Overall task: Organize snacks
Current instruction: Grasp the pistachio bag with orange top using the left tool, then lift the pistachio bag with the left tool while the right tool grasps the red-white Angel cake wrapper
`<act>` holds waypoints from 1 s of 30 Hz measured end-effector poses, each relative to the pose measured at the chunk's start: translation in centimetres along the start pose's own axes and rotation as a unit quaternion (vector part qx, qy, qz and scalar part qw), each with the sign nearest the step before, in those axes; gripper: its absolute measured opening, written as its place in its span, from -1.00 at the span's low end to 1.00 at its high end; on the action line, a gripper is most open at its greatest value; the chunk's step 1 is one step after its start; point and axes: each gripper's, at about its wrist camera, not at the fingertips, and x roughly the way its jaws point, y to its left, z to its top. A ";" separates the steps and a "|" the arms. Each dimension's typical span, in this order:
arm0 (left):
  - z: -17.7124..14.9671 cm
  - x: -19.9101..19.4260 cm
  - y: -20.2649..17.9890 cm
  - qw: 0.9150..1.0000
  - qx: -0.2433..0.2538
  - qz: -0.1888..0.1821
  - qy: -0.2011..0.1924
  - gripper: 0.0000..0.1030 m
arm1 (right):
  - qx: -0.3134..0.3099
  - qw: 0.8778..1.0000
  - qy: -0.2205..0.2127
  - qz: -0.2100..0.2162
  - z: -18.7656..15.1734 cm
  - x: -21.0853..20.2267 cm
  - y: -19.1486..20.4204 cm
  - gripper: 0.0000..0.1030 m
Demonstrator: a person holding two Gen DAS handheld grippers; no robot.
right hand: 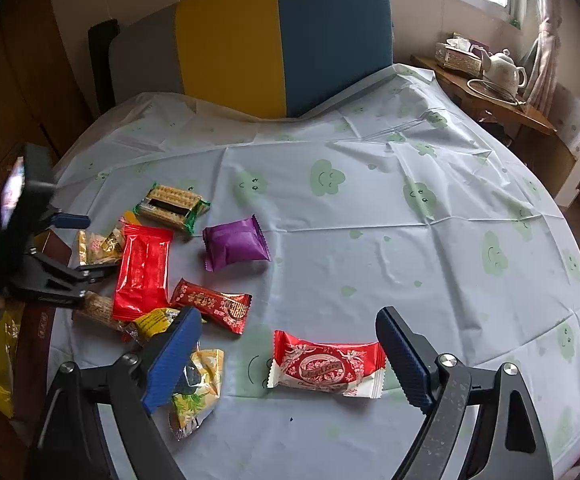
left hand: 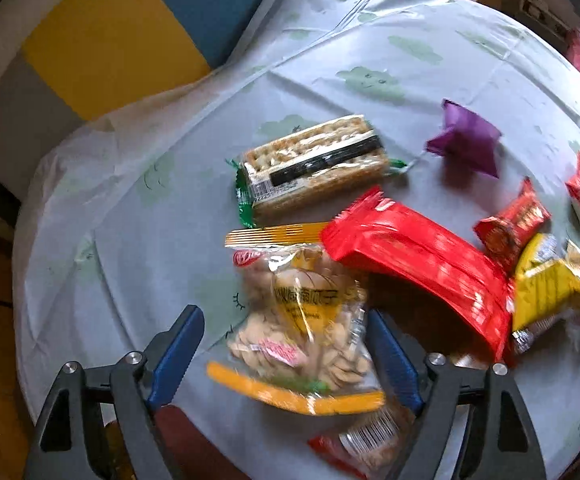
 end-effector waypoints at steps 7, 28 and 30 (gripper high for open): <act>0.0 1.4 1.7 0.995 -0.078 -0.059 0.004 0.39 | -0.005 1.000 0.002 0.002 -0.1 0.1 0.3 0.75; -8.0 -9.9 -1.1 0.970 -0.193 -0.058 -0.132 -0.03 | 0.216 0.976 0.036 -0.003 -0.6 1.5 -8.9 0.74; -9.1 -10.8 -2.3 0.969 -0.193 -0.069 -0.140 -0.03 | 0.217 0.975 0.046 -0.002 -0.7 1.8 -9.0 0.74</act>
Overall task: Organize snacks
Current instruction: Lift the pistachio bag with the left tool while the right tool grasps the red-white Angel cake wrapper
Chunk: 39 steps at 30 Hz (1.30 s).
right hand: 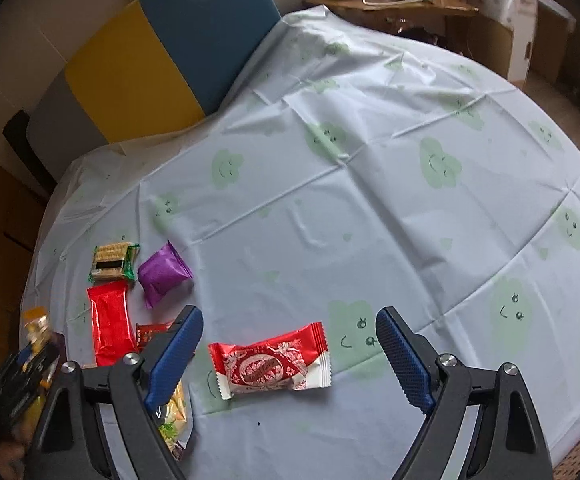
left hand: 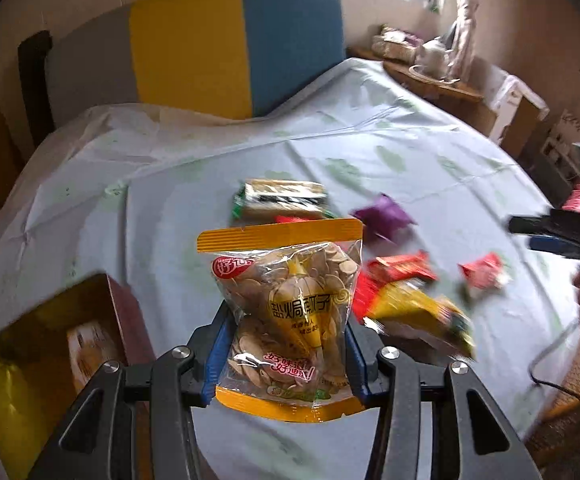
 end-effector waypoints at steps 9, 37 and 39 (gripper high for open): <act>-7.2 -2.2 -4.6 0.998 0.037 -0.048 0.010 -0.03 | 0.041 0.993 0.068 0.089 -0.9 1.4 -0.7 0.67; -13.2 0.0 -6.0 0.995 0.025 -0.087 0.032 -0.02 | -0.176 0.977 0.106 -0.061 -1.3 7.8 5.8 -0.28; -13.3 -0.1 -6.1 0.996 0.029 -0.084 0.031 -0.02 | -0.223 0.967 0.097 -0.081 -2.0 7.9 6.6 -0.28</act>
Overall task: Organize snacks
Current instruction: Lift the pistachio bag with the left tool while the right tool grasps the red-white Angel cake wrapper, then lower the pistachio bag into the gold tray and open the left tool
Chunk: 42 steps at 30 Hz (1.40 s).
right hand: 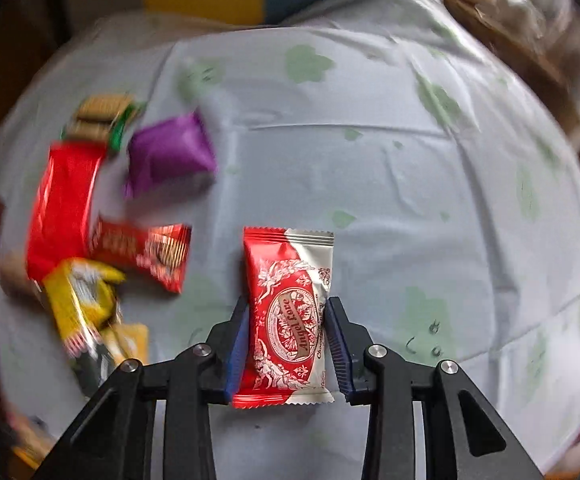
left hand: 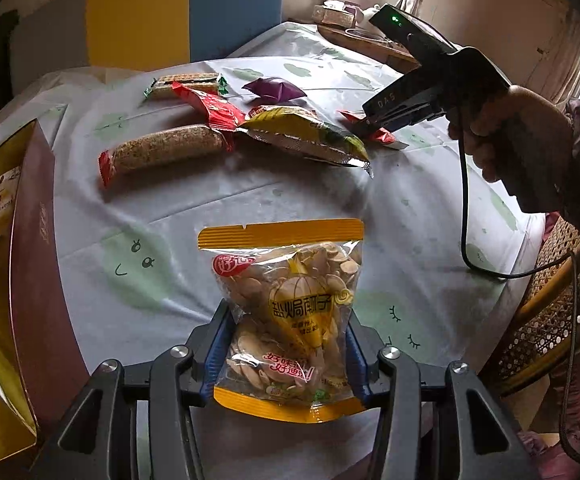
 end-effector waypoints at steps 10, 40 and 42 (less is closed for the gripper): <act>0.6 -2.8 -0.4 0.999 0.007 0.002 -0.031 -0.04 | -0.024 0.999 -0.032 -0.014 -1.4 -0.1 0.1 -0.28; 3.5 -4.7 28.5 0.911 -0.361 0.200 -0.016 0.01 | -0.079 0.995 -0.040 -0.047 -2.6 -1.2 3.3 -0.33; 3.8 -4.5 28.5 0.914 -0.353 0.198 -0.017 0.19 | -0.081 0.995 -0.040 -0.047 -2.7 -1.3 3.4 -0.33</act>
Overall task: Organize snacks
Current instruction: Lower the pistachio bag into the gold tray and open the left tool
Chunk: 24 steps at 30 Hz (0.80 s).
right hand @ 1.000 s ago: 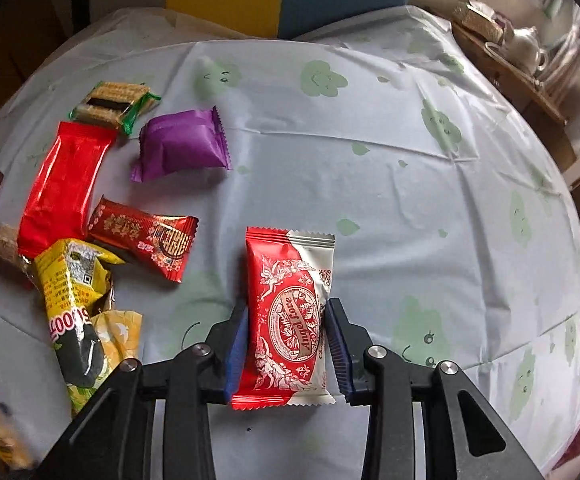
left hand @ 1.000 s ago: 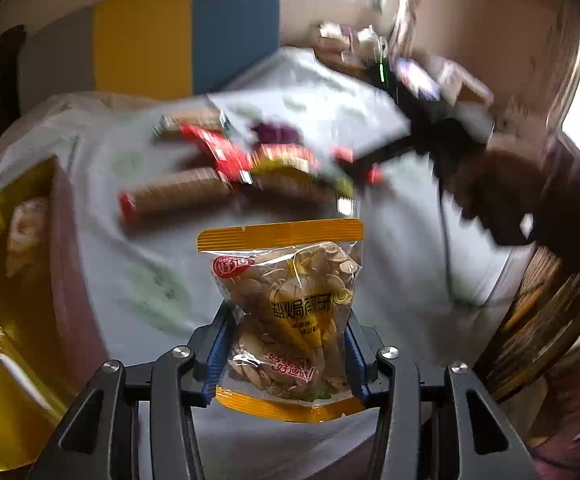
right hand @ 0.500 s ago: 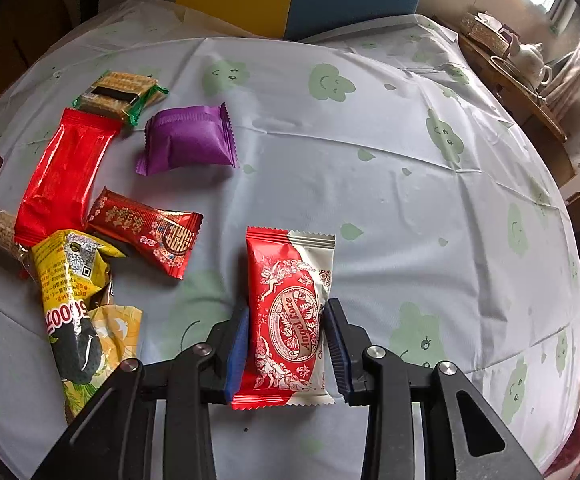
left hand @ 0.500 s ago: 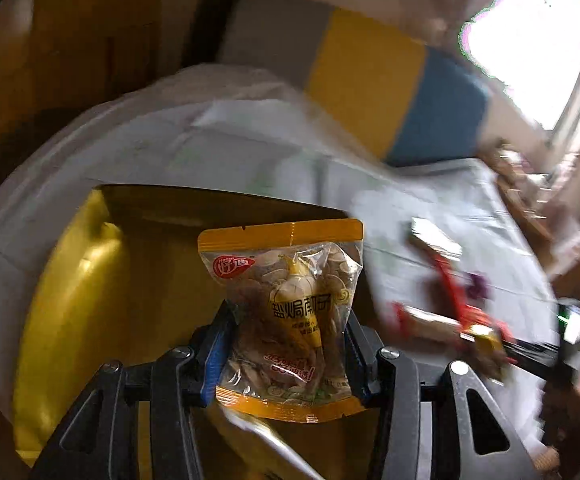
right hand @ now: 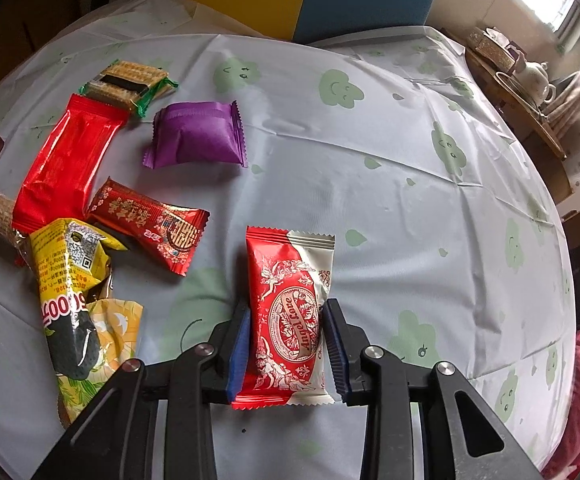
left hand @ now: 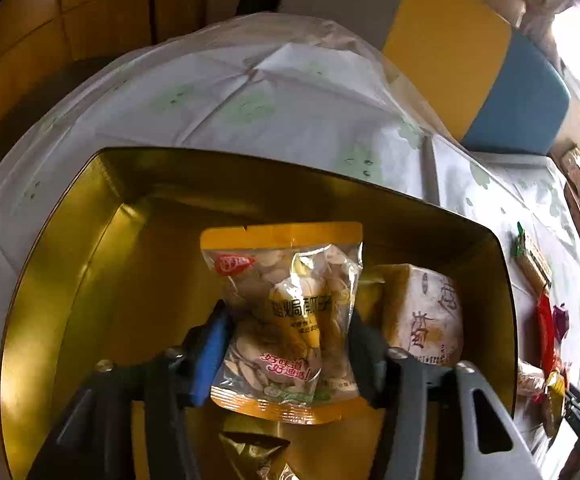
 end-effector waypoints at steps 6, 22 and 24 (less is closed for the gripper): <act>-0.6 -2.4 -0.7 0.999 0.004 0.004 -0.036 0.34 | -0.003 1.000 0.001 -0.001 0.1 0.0 0.0 -0.33; -7.3 -9.9 -1.0 0.995 0.042 0.010 -0.095 0.34 | -0.012 1.000 -0.005 -0.013 -0.1 -0.3 0.4 -0.34; -7.9 -10.2 -1.4 0.994 0.047 0.009 -0.096 0.34 | -0.014 1.000 -0.006 -0.015 -0.1 -0.4 0.4 -0.36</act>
